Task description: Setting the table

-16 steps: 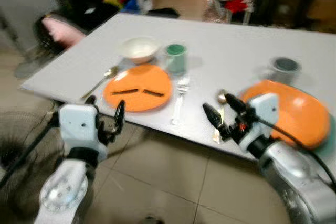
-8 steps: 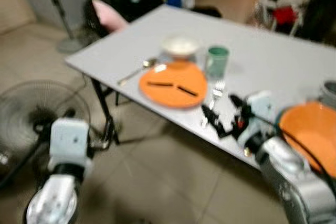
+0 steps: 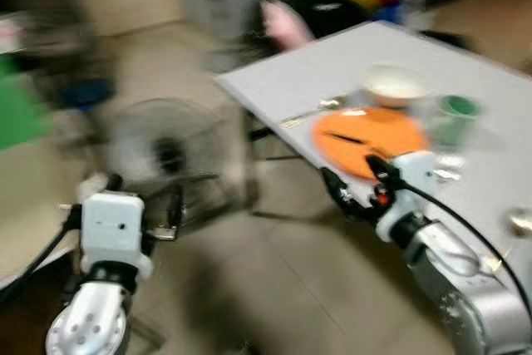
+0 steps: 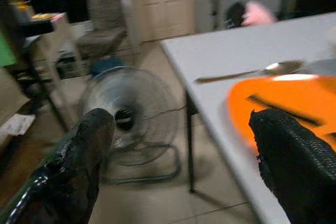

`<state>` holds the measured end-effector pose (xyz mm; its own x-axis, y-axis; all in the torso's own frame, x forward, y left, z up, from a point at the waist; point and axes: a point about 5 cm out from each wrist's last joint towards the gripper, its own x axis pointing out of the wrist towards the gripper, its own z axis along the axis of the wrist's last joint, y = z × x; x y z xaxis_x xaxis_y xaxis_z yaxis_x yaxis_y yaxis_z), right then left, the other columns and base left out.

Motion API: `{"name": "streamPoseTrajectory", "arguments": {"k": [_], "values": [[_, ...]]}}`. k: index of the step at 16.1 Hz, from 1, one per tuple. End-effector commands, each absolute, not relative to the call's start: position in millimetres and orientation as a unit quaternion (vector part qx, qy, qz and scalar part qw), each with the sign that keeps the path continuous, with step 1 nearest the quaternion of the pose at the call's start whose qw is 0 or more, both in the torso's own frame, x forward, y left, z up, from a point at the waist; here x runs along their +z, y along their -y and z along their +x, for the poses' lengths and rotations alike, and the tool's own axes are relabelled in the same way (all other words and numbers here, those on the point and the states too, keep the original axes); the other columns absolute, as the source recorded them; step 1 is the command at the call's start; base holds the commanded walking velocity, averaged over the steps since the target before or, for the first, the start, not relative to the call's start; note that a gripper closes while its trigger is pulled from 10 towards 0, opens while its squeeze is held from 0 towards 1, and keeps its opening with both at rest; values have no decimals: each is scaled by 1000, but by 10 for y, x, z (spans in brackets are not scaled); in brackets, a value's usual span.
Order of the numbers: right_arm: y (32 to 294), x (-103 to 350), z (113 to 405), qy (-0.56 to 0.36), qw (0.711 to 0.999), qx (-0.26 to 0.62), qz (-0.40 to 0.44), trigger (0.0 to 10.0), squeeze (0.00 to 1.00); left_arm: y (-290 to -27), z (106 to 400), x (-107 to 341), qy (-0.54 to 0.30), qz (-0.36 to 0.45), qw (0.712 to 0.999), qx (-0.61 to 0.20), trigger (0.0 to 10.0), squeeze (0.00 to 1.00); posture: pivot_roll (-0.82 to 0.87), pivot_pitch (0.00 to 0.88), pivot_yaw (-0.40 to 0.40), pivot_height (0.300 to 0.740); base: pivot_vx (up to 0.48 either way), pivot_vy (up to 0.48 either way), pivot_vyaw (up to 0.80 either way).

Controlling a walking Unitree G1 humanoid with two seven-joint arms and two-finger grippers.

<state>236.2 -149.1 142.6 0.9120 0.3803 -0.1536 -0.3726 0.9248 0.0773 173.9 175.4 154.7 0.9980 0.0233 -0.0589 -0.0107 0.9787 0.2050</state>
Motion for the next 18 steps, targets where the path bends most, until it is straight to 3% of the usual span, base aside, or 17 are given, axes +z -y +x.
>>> {"name": "streamPoseTrajectory", "arguments": {"k": [1, 5, 6, 7, 8, 13, 18], "values": [[1460, 1466, 2356, -75, 976, 201, 30, 10000, 1000, -1770, 1754, 1599, -21, 109, 994, 12, 10000, 0, -41, 0, 53, 740, 0, 289, 800], [1440, 1441, 2353, -77, 976, 201, 34, 10000, 1000, -1808, 1763, 1624, -19, 113, 993, 17, 10000, 0, -32, 0, 46, 740, 0, 293, 775], [1443, 1434, 2348, -79, 977, 197, 39, 10000, 902, -1818, 1764, 1627, -19, 114, 993, 18, 10000, 0, -31, 0, 45, 740, 0, 296, 0], [1448, 1430, 2347, -78, 977, 192, 46, 10000, 514, -1834, 1765, 1632, -19, 116, 993, 21, 10000, 0, -30, 0, 44, 740, 0, 292, 0], [1450, 1426, 2349, -78, 978, 189, 50, 10000, 0, -1856, 1767, 1637, -19, 118, 993, 24, 10000, 0, -30, 0, 43, 740, 0, 300, 0], [1441, 1408, 2356, -87, 978, 177, 70, 10000, 0, -1945, 1802, 1654, -22, 128, 991, 28, 10000, 0, -29, 0, 44, 740, 0, 300, 0], [1425, 1396, 2345, -91, 976, 183, 75, 10000, 0, -1983, 1813, 1668, -20, 131, 991, 28, 10000, 0, -25, 0, 41, 740, 0, 319, -800]]}}
